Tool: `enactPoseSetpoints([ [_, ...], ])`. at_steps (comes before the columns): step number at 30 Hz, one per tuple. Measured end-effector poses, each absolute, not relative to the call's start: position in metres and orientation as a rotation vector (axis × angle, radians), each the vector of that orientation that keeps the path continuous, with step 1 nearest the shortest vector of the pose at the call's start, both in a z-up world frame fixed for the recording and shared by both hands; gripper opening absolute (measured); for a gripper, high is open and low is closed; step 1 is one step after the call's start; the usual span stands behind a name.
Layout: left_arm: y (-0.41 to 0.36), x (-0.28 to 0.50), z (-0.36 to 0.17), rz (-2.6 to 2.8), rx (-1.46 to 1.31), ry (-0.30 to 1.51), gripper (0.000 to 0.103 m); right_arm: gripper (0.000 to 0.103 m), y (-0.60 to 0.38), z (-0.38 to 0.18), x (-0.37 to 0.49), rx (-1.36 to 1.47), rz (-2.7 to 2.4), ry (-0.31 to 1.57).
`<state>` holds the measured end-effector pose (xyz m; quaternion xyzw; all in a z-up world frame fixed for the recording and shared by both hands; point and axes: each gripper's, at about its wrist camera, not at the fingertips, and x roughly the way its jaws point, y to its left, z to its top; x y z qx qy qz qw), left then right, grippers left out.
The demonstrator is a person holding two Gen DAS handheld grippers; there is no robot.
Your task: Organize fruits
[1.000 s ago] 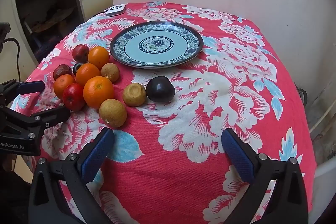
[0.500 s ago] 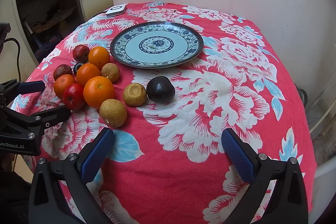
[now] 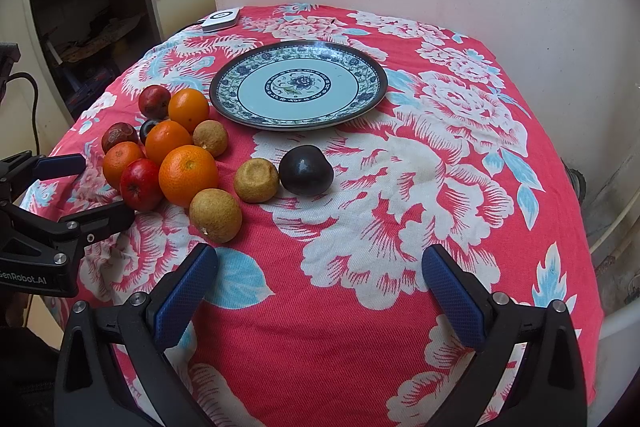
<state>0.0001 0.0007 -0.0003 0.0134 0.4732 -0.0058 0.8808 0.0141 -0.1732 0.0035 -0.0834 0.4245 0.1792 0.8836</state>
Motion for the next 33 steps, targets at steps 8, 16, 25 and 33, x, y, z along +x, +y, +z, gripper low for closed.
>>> enactPoseSetpoints([
  [8,0.0007,0.0001,-0.0003,-0.012,0.028,0.986,0.103,0.103,-0.1734,0.0038,0.0140,-0.174,0.373,0.884],
  [16,0.0007,0.0000,-0.0003,-0.012,0.028,0.985,0.103,0.103,-0.1731,0.0037,0.0141,-0.173,0.373,0.884],
  [25,0.0007,-0.0002,-0.0004,-0.012,0.028,0.985,0.103,0.103,-0.1718,0.0028,0.0129,-0.173,0.372,0.888],
  [33,0.0005,-0.0003,-0.0004,-0.013,0.029,0.984,0.103,0.103,-0.1724,0.0038,0.0151,-0.174,0.372,0.887],
])
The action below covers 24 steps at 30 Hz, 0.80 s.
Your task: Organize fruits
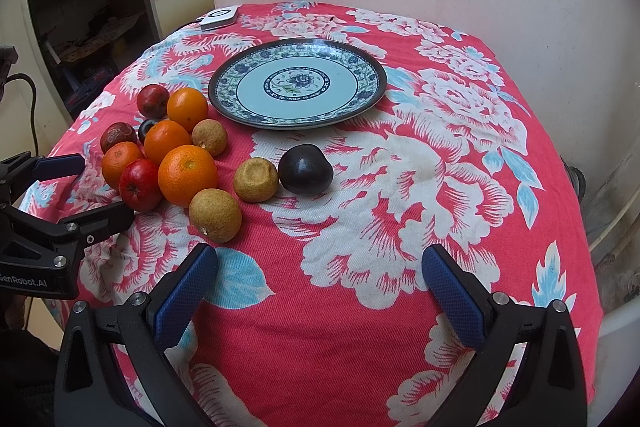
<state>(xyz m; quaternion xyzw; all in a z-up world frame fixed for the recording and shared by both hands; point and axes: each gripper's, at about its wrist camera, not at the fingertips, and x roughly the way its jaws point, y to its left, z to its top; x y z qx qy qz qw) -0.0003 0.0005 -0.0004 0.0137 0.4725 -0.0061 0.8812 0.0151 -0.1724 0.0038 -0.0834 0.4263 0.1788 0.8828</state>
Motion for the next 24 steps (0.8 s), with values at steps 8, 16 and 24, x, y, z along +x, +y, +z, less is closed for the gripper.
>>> enactPoseSetpoints([
  [8,0.001,0.001,0.000,-0.015,0.029,0.987,0.103,0.103,-0.173,0.005,0.015,-0.179,0.382,0.891],
  [16,0.002,-0.003,0.005,-0.002,0.025,0.998,0.103,0.099,-0.169,0.006,0.004,-0.193,0.408,0.897],
  [24,0.020,-0.011,0.011,0.006,-0.021,0.991,0.101,0.088,-0.162,0.013,-0.007,-0.195,0.469,0.901],
])
